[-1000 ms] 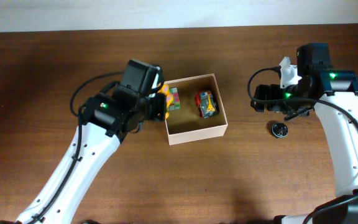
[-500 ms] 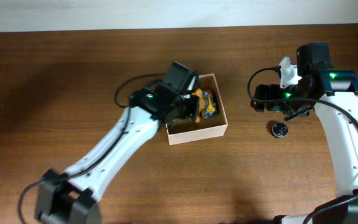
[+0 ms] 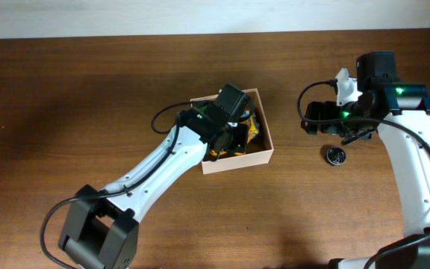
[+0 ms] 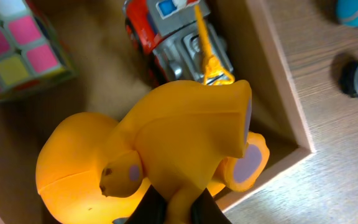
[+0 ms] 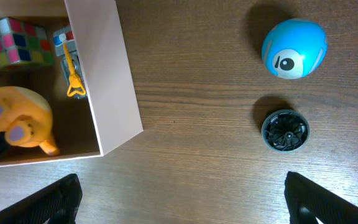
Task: Pack container
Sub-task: 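Lower the duck into the box and open the left gripper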
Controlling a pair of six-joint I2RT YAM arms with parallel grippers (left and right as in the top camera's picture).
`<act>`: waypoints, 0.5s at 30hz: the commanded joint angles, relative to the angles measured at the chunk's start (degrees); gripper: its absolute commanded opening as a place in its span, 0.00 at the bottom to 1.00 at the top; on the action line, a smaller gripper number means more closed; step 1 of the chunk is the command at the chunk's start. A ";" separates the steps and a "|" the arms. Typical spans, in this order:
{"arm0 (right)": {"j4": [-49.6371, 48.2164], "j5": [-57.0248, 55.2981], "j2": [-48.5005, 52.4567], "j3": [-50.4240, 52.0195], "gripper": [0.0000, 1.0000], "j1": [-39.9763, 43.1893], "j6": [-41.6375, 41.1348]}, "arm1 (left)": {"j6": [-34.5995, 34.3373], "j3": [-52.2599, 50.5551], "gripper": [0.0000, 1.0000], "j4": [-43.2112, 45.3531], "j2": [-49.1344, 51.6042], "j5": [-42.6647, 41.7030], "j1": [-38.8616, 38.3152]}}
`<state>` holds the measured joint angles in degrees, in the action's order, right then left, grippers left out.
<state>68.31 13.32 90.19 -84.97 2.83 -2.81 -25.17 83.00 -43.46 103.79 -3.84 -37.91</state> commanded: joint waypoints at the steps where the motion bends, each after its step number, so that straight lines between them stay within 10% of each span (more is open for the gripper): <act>1: 0.02 -0.52 0.31 -0.44 0.99 -0.20 0.44 | -0.61 0.57 0.13 -0.68 0.68 1.73 -0.09; 15: 0.09 -0.52 0.31 -0.44 0.99 -0.20 0.44 | 0.96 2.58 0.55 -2.80 0.68 1.66 -0.09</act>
<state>68.36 13.32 90.19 -84.97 2.83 -2.76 -25.47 83.29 -45.50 104.27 -2.59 -37.91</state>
